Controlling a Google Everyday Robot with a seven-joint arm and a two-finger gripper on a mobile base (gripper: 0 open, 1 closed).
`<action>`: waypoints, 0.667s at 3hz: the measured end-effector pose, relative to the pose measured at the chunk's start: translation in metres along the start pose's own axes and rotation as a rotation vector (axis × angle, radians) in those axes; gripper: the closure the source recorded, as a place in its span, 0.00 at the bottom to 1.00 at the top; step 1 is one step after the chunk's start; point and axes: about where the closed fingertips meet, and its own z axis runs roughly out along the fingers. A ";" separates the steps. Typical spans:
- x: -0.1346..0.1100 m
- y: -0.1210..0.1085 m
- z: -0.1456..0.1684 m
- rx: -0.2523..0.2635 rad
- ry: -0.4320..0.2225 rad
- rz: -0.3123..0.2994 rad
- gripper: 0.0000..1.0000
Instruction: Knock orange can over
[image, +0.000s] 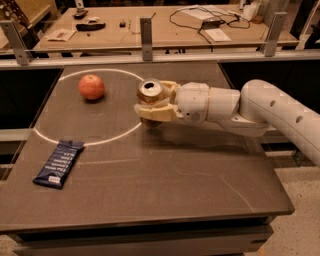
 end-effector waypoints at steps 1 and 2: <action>-0.013 -0.002 -0.010 -0.018 -0.038 -0.182 1.00; -0.023 -0.002 -0.020 -0.052 -0.060 -0.368 1.00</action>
Offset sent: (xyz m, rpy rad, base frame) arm -0.0106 -0.0358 0.0321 -0.0696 -0.6046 0.1079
